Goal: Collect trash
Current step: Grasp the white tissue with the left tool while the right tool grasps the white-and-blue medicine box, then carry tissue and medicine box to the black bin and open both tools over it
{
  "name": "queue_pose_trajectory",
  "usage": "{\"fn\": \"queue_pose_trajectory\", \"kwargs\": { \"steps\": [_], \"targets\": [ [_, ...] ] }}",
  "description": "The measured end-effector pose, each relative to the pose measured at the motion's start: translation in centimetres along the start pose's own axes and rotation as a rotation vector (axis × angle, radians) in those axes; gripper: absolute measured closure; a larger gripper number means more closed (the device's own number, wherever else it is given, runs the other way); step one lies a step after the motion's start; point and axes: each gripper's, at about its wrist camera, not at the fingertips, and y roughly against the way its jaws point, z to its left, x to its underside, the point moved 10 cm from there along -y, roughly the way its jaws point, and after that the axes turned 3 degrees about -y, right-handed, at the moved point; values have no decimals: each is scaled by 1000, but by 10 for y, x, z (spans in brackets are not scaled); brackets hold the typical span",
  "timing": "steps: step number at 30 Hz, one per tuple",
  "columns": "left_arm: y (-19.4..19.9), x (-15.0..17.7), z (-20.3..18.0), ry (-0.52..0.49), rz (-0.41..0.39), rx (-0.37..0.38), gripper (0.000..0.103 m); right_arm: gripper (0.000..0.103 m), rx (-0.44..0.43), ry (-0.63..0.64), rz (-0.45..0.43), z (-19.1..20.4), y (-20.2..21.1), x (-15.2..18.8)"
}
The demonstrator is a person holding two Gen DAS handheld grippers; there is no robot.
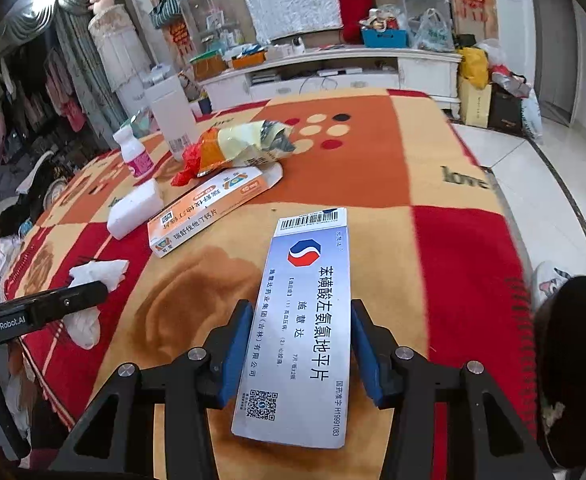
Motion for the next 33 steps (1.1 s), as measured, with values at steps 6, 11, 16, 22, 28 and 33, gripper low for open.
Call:
{"fn": "queue_pose_trajectory", "kwargs": {
  "steps": [6, 11, 16, 22, 28, 33],
  "targets": [
    [-2, -3, -46, -94, -13, 13, 75, 56, 3, -46, -35, -19, 26, 4],
    [-8, -2, -74, -154, -13, 17, 75, 56, 12, -67, -21, -31, 33, 11],
    [-13, -1, -86, -192, -8, 10, 75, 56, 19, -75, 35, -36, 24, 28],
    [-18, 0, -86, -200, -1, 1, 75, 55, 33, -66, 116, -36, 4, 41],
    [-23, 0, -87, -198, 15, 2, 75, 58, 33, -66, 68, -39, 5, 36],
    [-31, -2, -101, -202, 24, 33, 75, 58, 34, -102, 4, -53, 27, 27]
  ]
}}
